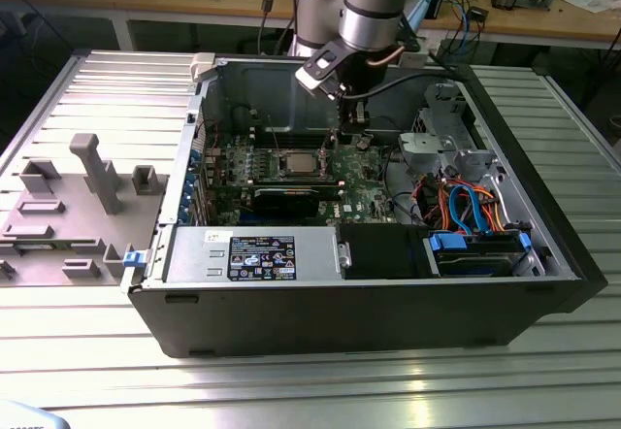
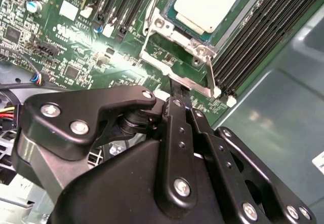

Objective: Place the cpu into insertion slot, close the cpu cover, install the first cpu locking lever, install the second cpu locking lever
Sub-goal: 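Close the cpu cover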

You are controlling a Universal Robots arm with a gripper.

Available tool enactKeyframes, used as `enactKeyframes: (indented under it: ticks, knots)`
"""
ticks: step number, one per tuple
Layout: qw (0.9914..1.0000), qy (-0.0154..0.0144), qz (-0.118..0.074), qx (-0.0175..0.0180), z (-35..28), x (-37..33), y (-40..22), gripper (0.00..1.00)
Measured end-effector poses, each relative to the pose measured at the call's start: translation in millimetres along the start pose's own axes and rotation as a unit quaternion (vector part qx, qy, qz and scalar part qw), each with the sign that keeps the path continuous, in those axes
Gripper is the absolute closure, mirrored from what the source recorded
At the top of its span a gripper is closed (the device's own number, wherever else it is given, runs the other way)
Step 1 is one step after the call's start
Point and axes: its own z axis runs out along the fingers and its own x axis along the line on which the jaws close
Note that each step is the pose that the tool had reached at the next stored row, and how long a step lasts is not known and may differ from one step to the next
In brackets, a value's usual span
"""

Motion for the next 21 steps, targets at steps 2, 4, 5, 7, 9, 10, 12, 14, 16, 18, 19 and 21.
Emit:
enactKeyframes:
  ticks: [2, 4, 5, 7, 9, 10, 12, 14, 16, 18, 19, 21]
  knots:
    - [1.00000, 0.0000, 0.000, -0.0002, 0.0, 0.1, -1.7, 0.89]
    - [1.00000, 0.0000, 0.000, -0.0004, 0.1, 0.3, -6.0, 0.89]
    - [1.00000, 0.0001, 0.000, -0.0005, 0.2, 0.4, -7.7, 0.89]
    - [1.00000, 0.0000, 0.000, -0.0004, 0.4, 0.6, -11.5, 0.89]
    - [1.00000, 0.0000, 0.000, -0.0004, 0.9, 0.7, -13.4, 0.89]
    - [1.00000, 0.0000, 0.000, -0.0004, 1.5, 0.9, -16.8, 0.89]
    - [1.00000, 0.0000, 0.000, -0.0004, 2.4, 1.2, -23.3, 0.89]
    - [1.00000, 0.0000, 0.000, -0.0004, 3.5, 1.6, -32.9, 0.89]
    - [1.00000, 0.0000, 0.000, -0.0005, 4.9, 2.1, -40.0, 0.89]
    - [1.00000, 0.0000, 0.000, -0.0004, 8.3, 2.5, -49.1, 0.89]
    - [1.00000, 0.0000, 0.000, -0.0004, 12.6, 2.9, -57.8, 0.89]
    - [1.00000, 0.0000, 0.000, -0.0004, 19.7, 3.4, -68.2, 0.89]
